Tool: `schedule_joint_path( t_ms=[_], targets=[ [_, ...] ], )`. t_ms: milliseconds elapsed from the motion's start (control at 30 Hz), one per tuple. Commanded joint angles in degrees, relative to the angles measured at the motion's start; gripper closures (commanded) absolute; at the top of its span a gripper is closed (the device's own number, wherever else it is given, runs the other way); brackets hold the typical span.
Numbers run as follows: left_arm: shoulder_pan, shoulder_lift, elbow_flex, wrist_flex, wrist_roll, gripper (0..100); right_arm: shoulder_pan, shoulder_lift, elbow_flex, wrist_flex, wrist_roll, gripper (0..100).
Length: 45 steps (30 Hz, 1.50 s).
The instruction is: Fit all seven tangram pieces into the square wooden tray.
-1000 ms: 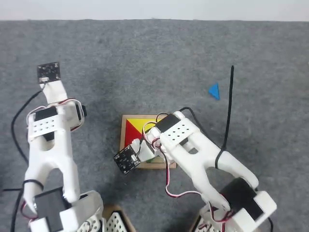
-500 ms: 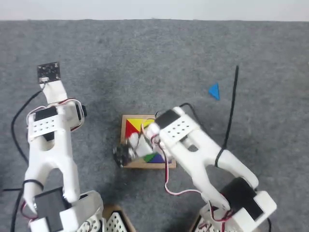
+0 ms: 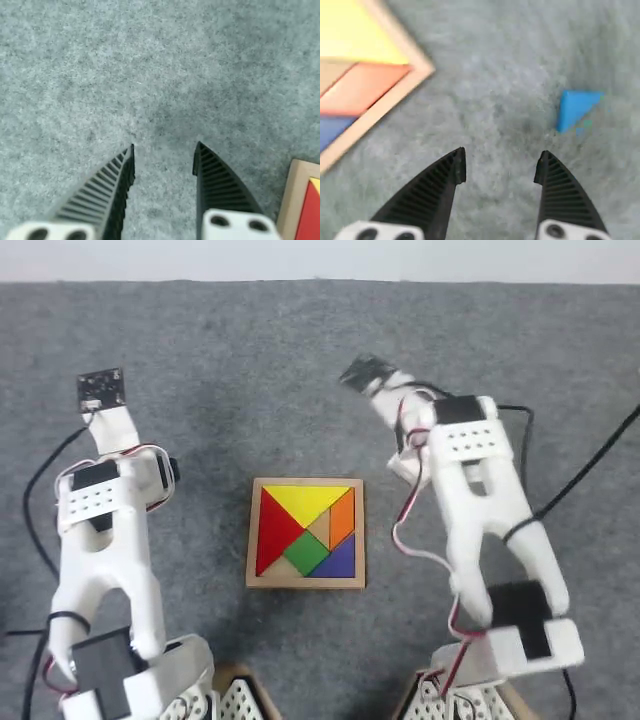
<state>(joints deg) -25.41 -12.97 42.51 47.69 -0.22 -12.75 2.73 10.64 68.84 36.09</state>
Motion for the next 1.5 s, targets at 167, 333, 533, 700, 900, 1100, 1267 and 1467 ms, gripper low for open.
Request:
schedule_joint_path(
  t_ms=[167, 333, 533, 700, 900, 1100, 1267, 1467],
  targets=[
    [0.09, -0.35, -0.4, -0.97, -0.18, 81, 4.35, 13.85, -13.54, -7.25, -17.67, 77.2],
    [0.09, -0.35, -0.4, -0.97, -0.18, 81, 8.13, 24.75, -23.91, -7.78, -24.62, 77.2],
    [0.09, -0.35, -0.4, -0.97, -0.18, 81, 9.63, 37.05, -38.24, -7.43, -34.9, 77.2],
    [0.09, -0.35, -0.4, -0.97, -0.18, 81, 8.84, 43.56, -47.38, -2.95, -35.08, 77.2],
    [0.09, -0.35, -0.4, -0.97, -0.18, 81, 8.57, 47.96, -54.24, -0.31, -36.04, 77.2],
    [0.09, -0.35, -0.4, -0.97, -0.18, 81, 8.48, 49.63, -55.56, -0.4, -47.47, 77.4],
    [0.09, -0.44, -0.4, -0.97, -0.18, 81, 8.57, 49.71, -55.56, 0.04, -48.09, 77.5],
    [0.09, -0.53, -0.4, -0.97, -0.18, 81, 8.57, 51.82, -55.47, 0.48, -48.0, 77.5]
  ],
)
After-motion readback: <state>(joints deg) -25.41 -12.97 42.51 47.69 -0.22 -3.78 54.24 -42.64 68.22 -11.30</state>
